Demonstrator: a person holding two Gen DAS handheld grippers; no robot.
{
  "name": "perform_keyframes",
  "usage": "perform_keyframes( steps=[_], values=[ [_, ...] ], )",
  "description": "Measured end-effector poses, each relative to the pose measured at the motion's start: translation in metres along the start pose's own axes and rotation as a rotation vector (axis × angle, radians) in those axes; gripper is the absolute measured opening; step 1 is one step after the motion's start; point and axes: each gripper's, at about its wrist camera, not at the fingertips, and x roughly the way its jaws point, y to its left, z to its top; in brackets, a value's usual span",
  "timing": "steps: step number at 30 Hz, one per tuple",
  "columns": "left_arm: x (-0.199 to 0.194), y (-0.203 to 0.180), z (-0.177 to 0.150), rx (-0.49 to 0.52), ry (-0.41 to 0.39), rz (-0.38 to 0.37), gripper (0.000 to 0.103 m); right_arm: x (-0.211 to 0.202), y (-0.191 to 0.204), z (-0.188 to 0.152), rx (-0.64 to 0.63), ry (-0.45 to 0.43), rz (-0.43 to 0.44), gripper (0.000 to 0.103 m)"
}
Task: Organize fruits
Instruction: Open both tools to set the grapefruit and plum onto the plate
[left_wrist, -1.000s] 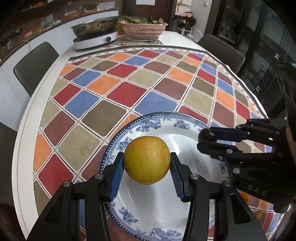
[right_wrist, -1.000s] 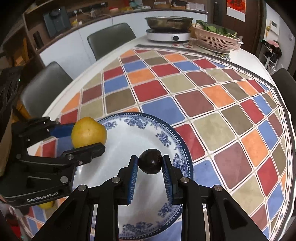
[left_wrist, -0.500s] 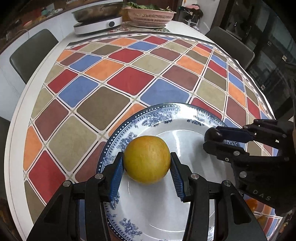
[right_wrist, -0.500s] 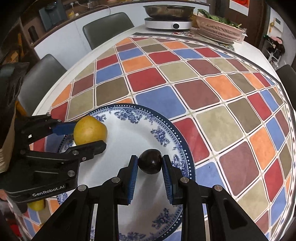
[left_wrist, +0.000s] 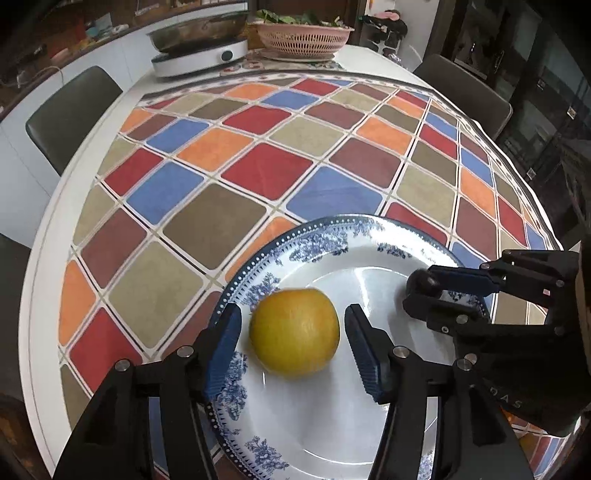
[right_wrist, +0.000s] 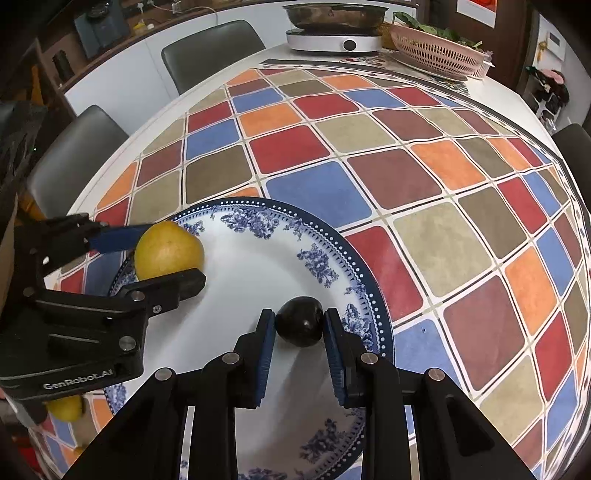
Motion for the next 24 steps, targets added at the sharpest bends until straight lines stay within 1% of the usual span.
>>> perform_keyframes(
  steps=[1,2,3,4,10,13,18,22,24],
  values=[
    [-0.004,0.0,0.0,0.0,-0.008,0.003,0.057,-0.001,0.0,0.0,-0.004,-0.003,0.0,0.03],
    [-0.007,0.0,0.0,-0.002,-0.015,0.005,0.057,-0.002,0.001,-0.001,-0.005,-0.01,-0.001,0.036],
    [-0.011,0.001,0.0,-0.006,-0.022,0.01,0.057,-0.005,0.001,-0.002,-0.004,-0.019,-0.005,0.038],
    [-0.016,0.001,-0.001,-0.012,-0.03,0.014,0.057,-0.008,0.002,-0.002,-0.005,-0.027,-0.006,0.039],
    [-0.055,-0.004,-0.014,-0.024,-0.099,0.027,0.057,-0.038,0.006,-0.009,-0.004,-0.094,-0.02,0.039],
    [-0.076,-0.011,-0.025,-0.027,-0.138,0.012,0.057,-0.06,0.009,-0.016,0.002,-0.134,-0.022,0.039],
    [-0.121,-0.027,-0.047,-0.022,-0.223,-0.005,0.058,-0.102,0.019,-0.034,-0.002,-0.213,-0.021,0.039],
    [-0.153,-0.042,-0.064,0.0,-0.289,0.004,0.062,-0.136,0.029,-0.052,-0.017,-0.275,-0.031,0.039],
    [-0.167,-0.05,-0.072,0.014,-0.315,0.017,0.062,-0.152,0.033,-0.061,-0.018,-0.303,-0.039,0.045]
  ],
)
